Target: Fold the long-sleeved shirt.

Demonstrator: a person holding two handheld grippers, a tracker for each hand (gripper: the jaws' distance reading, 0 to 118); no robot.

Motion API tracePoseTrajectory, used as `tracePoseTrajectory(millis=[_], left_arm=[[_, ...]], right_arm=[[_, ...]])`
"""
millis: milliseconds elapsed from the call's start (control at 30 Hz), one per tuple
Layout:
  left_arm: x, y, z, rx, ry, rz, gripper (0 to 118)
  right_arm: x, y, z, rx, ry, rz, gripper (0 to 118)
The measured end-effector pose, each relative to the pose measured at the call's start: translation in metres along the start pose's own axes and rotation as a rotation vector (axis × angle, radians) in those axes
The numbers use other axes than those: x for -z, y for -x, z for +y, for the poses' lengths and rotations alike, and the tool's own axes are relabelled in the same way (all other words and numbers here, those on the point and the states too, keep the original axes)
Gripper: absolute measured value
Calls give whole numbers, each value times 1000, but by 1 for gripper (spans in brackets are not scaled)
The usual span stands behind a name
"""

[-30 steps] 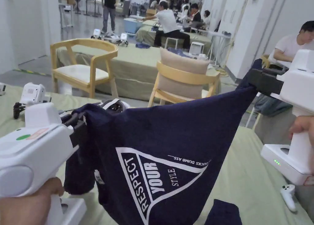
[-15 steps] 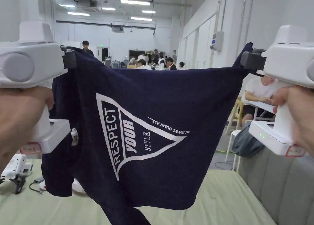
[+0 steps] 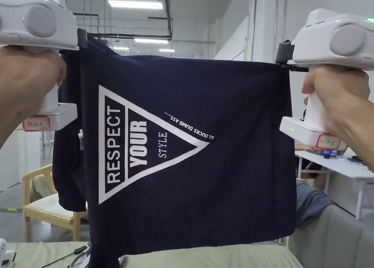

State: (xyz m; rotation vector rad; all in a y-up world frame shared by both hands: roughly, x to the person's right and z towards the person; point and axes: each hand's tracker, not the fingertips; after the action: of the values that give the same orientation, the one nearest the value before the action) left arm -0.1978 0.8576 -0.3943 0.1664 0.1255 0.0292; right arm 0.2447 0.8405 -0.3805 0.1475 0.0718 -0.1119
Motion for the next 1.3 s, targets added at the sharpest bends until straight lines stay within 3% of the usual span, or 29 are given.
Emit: tracePoseTrajectory(millis=[267, 433, 667, 900, 1000, 1167, 1233, 1267, 1300], left_arm=[[85, -15, 8, 30, -7, 24, 7], [121, -15, 13, -5, -11, 47, 7], [121, -17, -13, 37, -3, 56, 7], [93, -19, -109, 110, 143, 8, 7], [69, -19, -162, 101, 218, -15, 7], [21, -21, -262, 117, 365, -62, 7], [-3, -17, -297, 60, 411, -81, 7], [-17, -16, -313, 77, 445, -97, 7], [-34, -14, -329, 57, 445, -92, 7]], right_arm=[[74, -3, 5, 71, -31, -27, 7], [109, 2, -2, 29, -60, -36, 7], [115, -5, -31, 21, -83, -19, 7], [95, -25, -117, 9, 87, -32, 7], [82, -36, -170, -26, 183, -46, 7], [43, -60, -270, -1, 353, -51, 7], [25, -66, -300, -3, 415, -56, 7], [49, -55, -254, -3, 420, -55, 7], [49, -55, -254, -7, 427, -57, 7]])
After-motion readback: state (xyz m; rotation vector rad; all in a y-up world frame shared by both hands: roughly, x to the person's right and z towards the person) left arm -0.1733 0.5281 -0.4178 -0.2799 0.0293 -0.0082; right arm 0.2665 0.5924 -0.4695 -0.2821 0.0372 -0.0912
